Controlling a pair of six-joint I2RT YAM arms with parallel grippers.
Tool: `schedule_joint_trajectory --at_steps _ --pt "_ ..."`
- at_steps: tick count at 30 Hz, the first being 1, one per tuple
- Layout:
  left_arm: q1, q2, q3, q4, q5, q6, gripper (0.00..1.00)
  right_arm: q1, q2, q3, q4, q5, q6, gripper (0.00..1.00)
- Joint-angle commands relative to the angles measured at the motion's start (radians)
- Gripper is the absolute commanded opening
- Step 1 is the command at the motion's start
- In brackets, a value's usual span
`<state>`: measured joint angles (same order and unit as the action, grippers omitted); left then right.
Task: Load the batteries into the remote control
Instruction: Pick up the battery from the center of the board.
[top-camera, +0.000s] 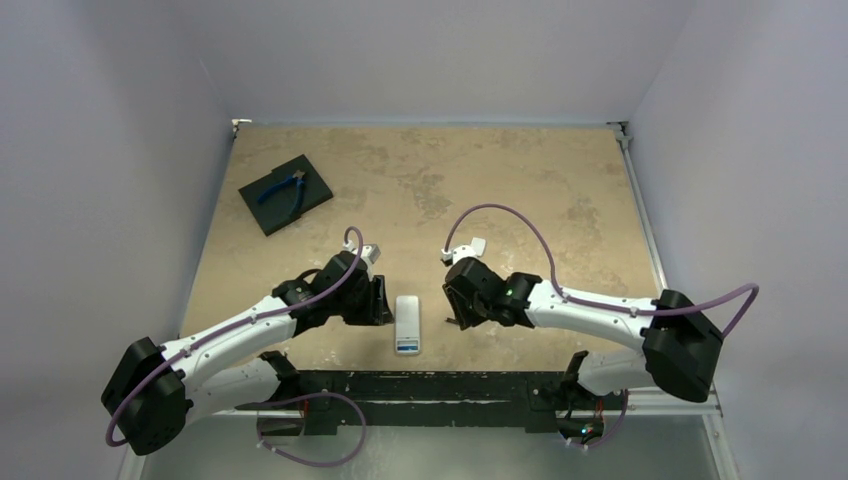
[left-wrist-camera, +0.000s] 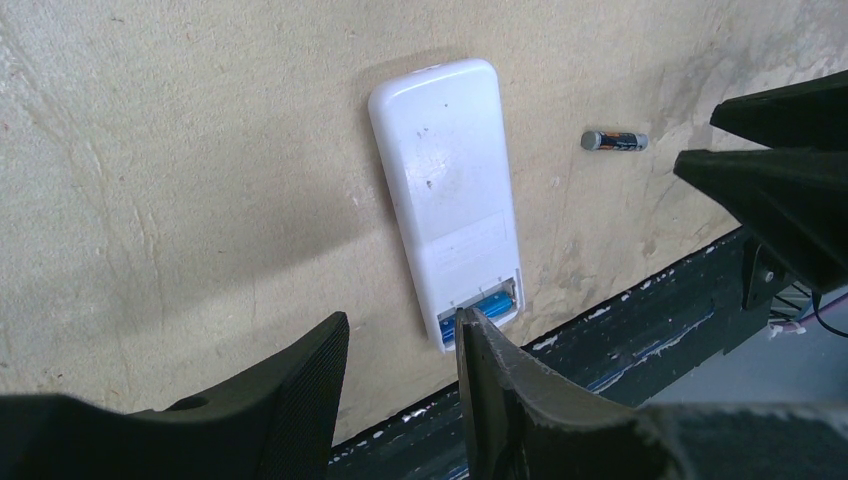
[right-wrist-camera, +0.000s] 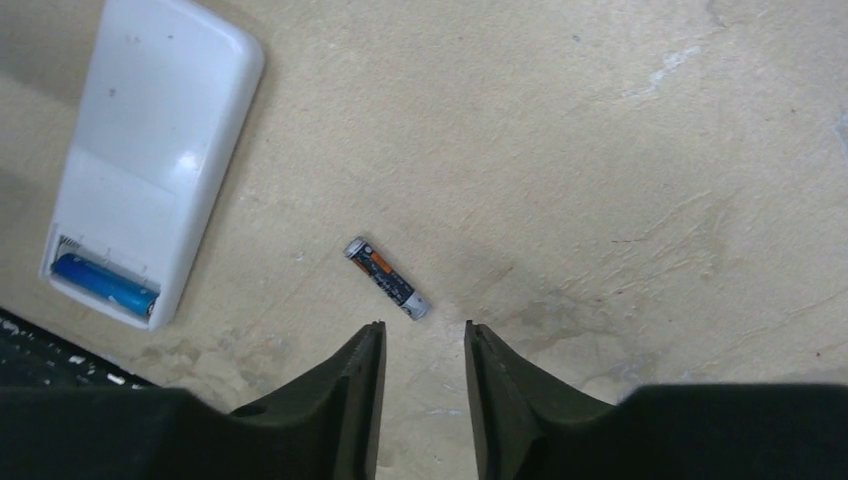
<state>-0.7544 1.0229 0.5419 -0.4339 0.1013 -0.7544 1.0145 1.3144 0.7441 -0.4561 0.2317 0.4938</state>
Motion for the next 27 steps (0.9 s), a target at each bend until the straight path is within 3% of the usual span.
schedule_joint_trajectory --at_steps 1,7,27 --pt "-0.004 -0.005 0.02 0.031 0.016 0.023 0.44 0.006 -0.001 0.05 0.016 -0.081 -0.075 0.46" --pt "-0.004 -0.004 0.018 0.036 0.023 0.023 0.44 0.006 0.071 0.081 0.009 -0.114 -0.098 0.52" --pt "-0.004 0.0 0.023 0.029 0.028 0.026 0.44 0.004 0.206 0.1 0.047 -0.123 -0.104 0.52"
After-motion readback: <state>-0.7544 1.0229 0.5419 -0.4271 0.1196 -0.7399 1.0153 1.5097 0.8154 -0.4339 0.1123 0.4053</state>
